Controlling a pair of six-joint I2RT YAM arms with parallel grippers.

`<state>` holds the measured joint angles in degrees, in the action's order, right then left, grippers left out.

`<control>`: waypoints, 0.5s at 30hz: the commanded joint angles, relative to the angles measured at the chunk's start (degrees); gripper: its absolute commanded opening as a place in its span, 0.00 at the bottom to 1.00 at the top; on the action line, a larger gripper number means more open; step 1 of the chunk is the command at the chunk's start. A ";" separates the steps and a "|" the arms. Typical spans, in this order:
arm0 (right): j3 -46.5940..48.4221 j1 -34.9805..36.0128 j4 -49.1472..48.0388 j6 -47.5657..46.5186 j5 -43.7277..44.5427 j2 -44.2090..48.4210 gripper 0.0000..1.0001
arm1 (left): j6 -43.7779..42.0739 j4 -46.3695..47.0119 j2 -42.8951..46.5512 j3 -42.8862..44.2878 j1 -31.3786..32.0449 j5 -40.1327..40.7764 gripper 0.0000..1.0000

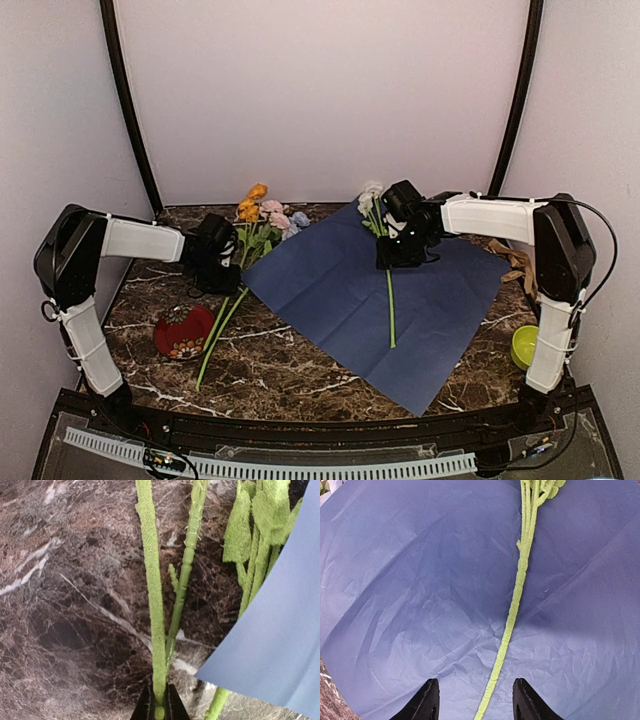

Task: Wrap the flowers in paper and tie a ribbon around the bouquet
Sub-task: Pick up the fake flower from the center of the board.

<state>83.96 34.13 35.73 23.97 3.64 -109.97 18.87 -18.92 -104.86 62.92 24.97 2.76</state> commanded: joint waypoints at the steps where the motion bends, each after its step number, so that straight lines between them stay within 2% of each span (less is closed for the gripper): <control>1: -0.71 0.45 0.09 -0.93 -0.02 1.95 0.50 | 1.25 -0.10 3.89 -2.01 -0.96 -3.44 0.07; 11: -0.73 0.45 0.41 -1.11 0.26 2.22 0.51 | 1.80 1.25 4.38 -2.35 -2.05 -6.28 0.07; 15: -0.81 0.46 0.65 -1.28 0.40 2.11 0.51 | 1.75 1.81 4.75 -2.57 -2.46 -7.10 0.15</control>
<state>83.96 34.13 36.12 23.14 3.66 -109.97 20.27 -17.74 -103.24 61.34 23.14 -2.72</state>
